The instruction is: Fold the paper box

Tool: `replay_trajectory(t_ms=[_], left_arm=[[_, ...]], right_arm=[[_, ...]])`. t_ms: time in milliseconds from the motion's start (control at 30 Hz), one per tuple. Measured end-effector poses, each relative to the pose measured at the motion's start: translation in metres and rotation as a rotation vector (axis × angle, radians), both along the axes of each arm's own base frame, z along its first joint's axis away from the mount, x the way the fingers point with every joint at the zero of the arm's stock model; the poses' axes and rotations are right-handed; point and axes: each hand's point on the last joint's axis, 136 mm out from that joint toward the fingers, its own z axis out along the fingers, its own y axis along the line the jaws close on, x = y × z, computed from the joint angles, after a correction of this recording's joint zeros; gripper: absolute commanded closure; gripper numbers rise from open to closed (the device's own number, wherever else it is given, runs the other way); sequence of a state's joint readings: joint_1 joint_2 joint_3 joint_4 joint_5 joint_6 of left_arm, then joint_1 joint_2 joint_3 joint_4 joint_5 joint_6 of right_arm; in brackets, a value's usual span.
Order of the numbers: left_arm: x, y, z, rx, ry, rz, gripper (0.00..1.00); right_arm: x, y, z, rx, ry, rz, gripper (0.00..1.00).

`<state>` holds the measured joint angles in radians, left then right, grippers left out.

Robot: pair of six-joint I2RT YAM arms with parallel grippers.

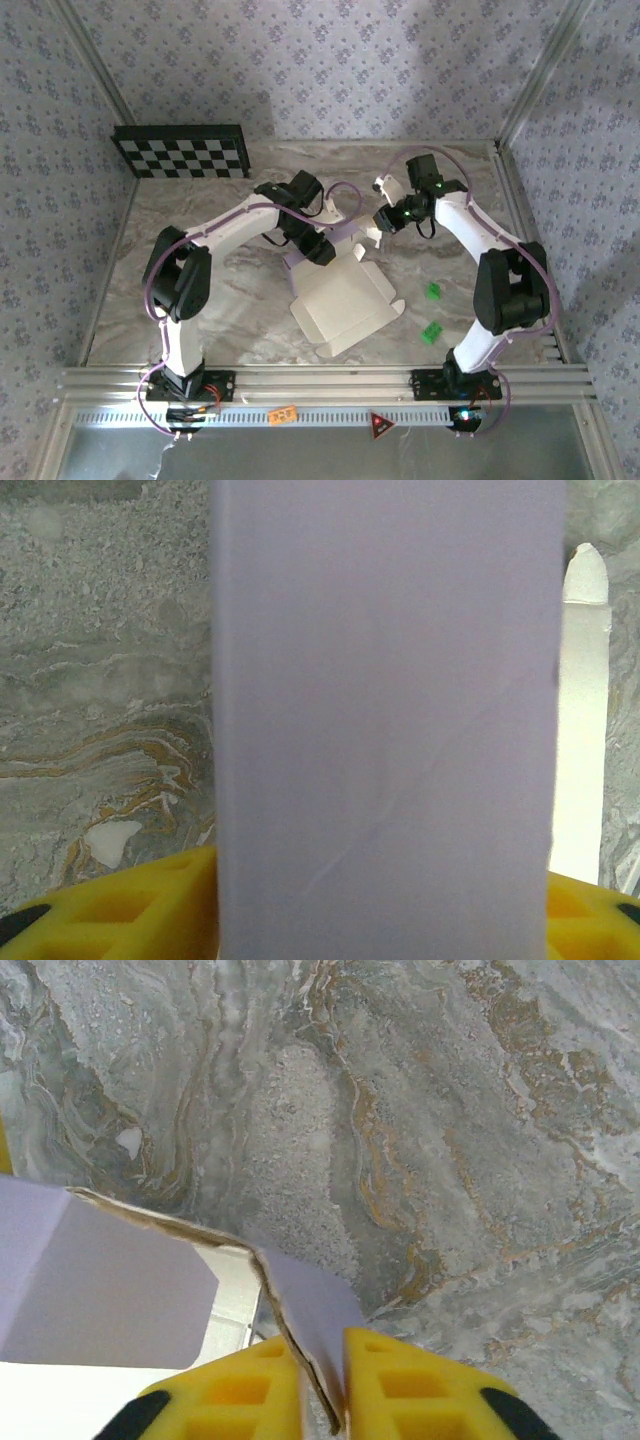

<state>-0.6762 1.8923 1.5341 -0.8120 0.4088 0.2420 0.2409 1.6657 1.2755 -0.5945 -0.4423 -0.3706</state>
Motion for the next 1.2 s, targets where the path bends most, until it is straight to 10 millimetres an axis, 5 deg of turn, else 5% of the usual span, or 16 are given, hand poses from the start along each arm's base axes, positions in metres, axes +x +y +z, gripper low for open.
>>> replay_trajectory(t_ms=[200,600,1200], left_arm=[[0.001,0.002,-0.002,0.015,0.0,0.018,0.44],[0.001,0.004,-0.005,0.028,0.018,0.06,0.46],[-0.005,-0.003,-0.005,0.031,0.022,0.06,0.46]], right_arm=[[-0.018,-0.002,0.009,-0.023,-0.006,-0.082,1.0],[-0.063,0.016,0.008,0.008,0.013,-0.391,1.0],[-0.087,0.038,0.004,0.196,0.002,-0.952,1.0]])
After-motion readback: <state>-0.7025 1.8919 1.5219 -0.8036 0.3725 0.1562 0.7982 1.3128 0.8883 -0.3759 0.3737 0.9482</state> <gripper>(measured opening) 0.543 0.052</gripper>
